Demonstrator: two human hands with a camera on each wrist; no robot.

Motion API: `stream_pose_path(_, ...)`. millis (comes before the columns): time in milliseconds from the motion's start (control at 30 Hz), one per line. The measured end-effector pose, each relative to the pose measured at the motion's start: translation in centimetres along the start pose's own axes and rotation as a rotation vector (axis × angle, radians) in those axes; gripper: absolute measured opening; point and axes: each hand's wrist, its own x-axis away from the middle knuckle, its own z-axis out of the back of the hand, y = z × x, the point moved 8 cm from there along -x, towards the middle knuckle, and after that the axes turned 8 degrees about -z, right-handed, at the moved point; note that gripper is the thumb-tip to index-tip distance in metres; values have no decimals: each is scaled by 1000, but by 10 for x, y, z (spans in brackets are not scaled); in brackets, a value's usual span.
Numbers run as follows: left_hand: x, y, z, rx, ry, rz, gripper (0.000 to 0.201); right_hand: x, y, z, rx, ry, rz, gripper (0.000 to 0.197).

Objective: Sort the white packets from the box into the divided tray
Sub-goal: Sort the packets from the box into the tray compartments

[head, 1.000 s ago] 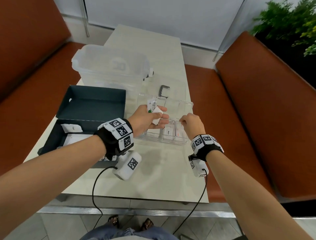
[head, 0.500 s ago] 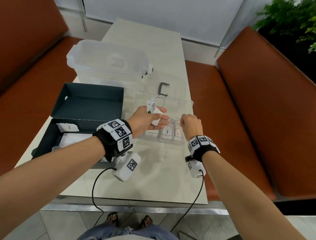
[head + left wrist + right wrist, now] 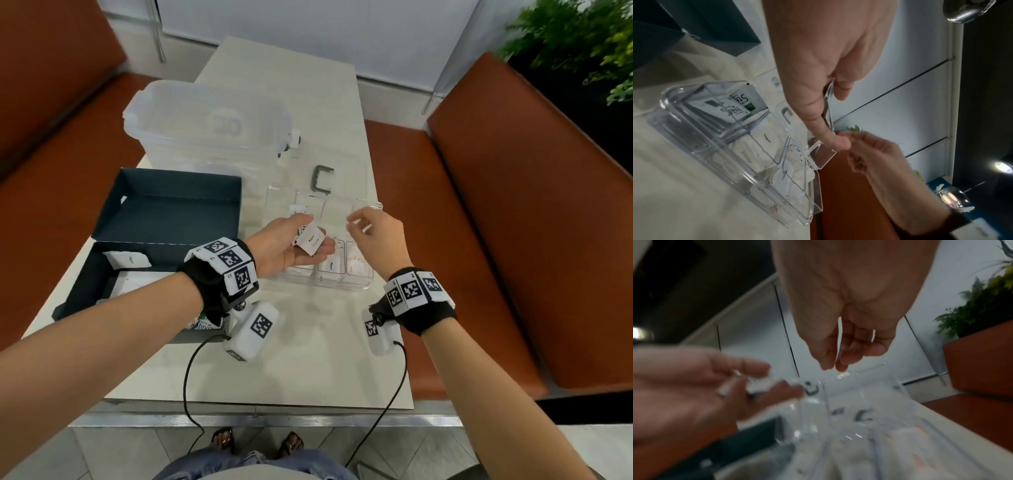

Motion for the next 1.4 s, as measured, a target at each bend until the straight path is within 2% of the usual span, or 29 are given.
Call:
stream_pose_path(100, -2, 4, -7, -7, -34, -27, 32, 4, -28, -8, -154, -177, -17, 24)
stream_pose_path(167, -2, 8, -12, -4, -49, -53, 30, 7, -36, -15, -227, -275, -46, 21)
stream_pose_path(300, -4, 12, -12, 36, -35, -98, 30, 3, -40, -8, -403, -290, -77, 11)
stream_pose_path(400, -6, 16, 0, -18, 40, -133, 28, -10, -32, 9, -362, -182, -81, 7)
stream_pose_path(467, -6, 19, 10, -78, 67, -151, 33, -17, -25, 18, -317, -120, -74, 2)
stream_pose_path(533, -5, 20, 17, -118, 68, -154, 36, -20, -19, 18, -229, -110, -56, 7)
stream_pose_path(667, -3, 20, 26, -163, 87, -156, 36, -18, -15, -8, -18, -235, -14, 28)
stream_pose_path(800, -1, 19, 26, -184, 86, -150, 34, -15, -18, -37, 243, -367, 57, 24)
stream_pose_path(933, 1, 16, 26, -209, 83, -140, 34, -16, -13, -58, 427, -432, 36, 28)
stream_pose_path(1133, 3, 14, 32, -209, 93, -130, 34, -13, -1, -72, 477, -458, -8, 25)
stream_pose_path(1400, 5, 16, 38, -207, 108, -117, 36, -8, 10, -80, 481, -348, 27, 20)
